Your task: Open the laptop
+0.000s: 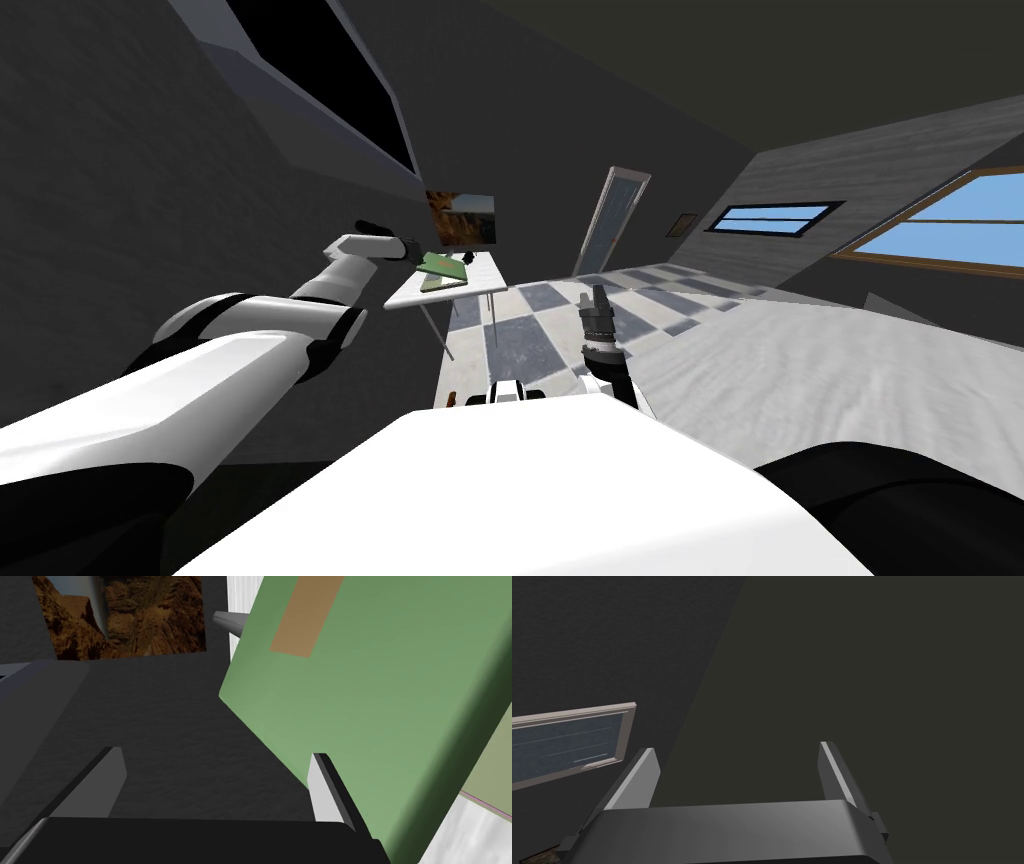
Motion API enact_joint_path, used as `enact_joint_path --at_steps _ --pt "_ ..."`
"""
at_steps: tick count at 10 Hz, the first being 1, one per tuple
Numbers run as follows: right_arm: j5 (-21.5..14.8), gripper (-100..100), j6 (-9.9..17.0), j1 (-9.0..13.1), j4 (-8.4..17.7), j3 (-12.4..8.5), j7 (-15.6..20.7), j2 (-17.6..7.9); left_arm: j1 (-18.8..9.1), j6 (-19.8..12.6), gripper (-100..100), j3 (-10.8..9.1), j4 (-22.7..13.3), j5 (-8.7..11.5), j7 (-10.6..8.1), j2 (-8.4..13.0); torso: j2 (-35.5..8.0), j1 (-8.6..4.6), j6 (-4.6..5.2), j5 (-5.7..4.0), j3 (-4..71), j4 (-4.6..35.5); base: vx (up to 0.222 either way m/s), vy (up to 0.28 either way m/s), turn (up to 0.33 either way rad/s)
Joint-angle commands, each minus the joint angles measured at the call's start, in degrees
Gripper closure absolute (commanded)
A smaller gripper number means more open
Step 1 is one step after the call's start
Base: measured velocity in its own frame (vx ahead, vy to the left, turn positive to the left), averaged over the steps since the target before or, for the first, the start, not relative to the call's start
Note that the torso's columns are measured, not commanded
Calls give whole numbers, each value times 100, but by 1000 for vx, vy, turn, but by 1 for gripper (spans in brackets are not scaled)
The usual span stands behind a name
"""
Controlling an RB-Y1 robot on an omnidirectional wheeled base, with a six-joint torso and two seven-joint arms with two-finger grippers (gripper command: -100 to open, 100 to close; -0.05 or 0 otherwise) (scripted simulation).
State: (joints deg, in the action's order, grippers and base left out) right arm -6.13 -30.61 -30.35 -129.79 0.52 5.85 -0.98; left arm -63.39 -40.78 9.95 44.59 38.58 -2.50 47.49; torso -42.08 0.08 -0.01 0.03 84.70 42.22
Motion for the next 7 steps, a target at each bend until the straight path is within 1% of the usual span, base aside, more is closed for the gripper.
enact_joint_path --at_steps 1,2,3,4,5,6,7 --pt "0 0 0 0 0 0 0 0 -514 262 -100 309 -426 -56 307 -286 -16 -2 1 -1 -11 6 -76 -17 65" --pt "0 0 0 1 0 0 0 0 -662 270 -100 461 -469 -56 372 -418 -48 -13 2 -3 -30 13 -130 -23 33" --pt "0 0 0 2 0 1 0 1 -688 270 -100 628 -339 -56 369 -540 -59 -15 2 -5 -39 19 -80 -8 -5" --pt "0 0 1 2 0 1 0 0 -731 270 -100 792 -261 -56 378 -540 -34 -10 1 -5 -24 14 -26 -1 -10" --pt "0 0 0 1 0 0 0 0 -797 270 -100 870 -243 -56 468 -540 -5 -3 -1 -2 -5 4 0 0 0" --pt "0 0 0 1 0 0 0 0 -933 270 -100 870 -337 -56 604 -540 7 -2 0 -1 4 -2 11 2 2" --pt "0 0 0 0 0 0 0 0 -1106 270 -100 870 -520 -56 724 -540 3 -4 1 -1 2 -1 12 2 -1"
